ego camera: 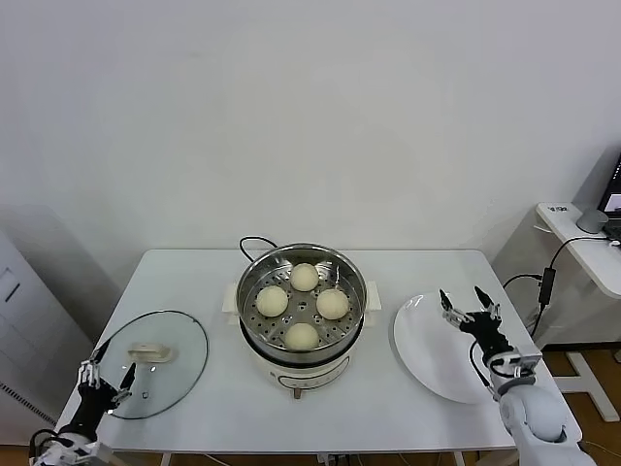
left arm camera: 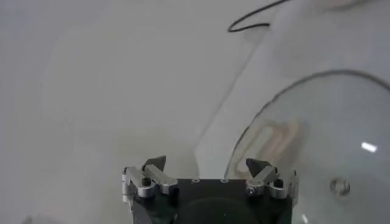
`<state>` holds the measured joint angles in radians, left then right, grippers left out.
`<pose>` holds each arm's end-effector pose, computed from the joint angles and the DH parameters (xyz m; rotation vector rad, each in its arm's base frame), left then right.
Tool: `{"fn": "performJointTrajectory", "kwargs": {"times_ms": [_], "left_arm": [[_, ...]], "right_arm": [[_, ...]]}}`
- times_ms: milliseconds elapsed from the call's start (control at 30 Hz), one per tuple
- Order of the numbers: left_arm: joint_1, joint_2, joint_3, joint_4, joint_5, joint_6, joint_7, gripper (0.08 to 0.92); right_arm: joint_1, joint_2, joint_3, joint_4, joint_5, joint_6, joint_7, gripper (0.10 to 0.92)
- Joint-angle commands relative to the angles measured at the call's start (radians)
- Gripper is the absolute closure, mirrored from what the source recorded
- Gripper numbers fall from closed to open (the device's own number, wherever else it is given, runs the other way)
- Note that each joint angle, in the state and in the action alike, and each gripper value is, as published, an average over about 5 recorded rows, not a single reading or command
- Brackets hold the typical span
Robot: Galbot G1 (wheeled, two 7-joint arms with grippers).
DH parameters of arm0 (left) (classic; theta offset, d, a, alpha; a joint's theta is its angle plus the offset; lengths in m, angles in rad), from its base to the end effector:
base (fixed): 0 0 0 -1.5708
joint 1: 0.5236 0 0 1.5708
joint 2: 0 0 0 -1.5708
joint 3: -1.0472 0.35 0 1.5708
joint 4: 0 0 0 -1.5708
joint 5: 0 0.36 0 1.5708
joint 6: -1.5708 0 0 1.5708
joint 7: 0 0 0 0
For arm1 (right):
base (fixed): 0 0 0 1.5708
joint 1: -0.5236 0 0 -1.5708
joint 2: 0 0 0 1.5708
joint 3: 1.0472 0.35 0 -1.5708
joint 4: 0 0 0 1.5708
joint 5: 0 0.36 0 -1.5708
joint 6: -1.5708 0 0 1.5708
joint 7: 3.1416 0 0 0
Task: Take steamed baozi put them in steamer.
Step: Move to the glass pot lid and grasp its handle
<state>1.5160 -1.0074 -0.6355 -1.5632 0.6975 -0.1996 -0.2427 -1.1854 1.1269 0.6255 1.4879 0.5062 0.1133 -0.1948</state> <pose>0.1941 0.2224 -0.4085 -0.1309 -2.4721 -1.7831 0.3084 -0.1961 -0.3734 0.0911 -3.0923 -0.0845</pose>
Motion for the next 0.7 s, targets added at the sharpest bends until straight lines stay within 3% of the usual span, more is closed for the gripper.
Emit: {"fn": "performJointTrajectory", "kwargs": {"times_ms": [33,267,700], "left_arm": [[-0.076,-0.048,-0.037,0.166,0.517,-0.186,-0.154,0.177],[-0.106,-0.071,-0.079,0.173,0.602,-0.199,-0.219,0.177],[-0.156,-0.085,-0.073,0.195,0.601,-0.19,-0.202,0.177]], "right_arm": [[-0.075,0.085,0.069,-0.002,-0.054,0.017,0.0,0.203],[-0.072,0.099,0.06,-0.024,-0.066,0.017,-0.015,0.203],[-0.064,0.099,0.059,-0.042,-0.068,0.02,-0.033,0.203]]}}
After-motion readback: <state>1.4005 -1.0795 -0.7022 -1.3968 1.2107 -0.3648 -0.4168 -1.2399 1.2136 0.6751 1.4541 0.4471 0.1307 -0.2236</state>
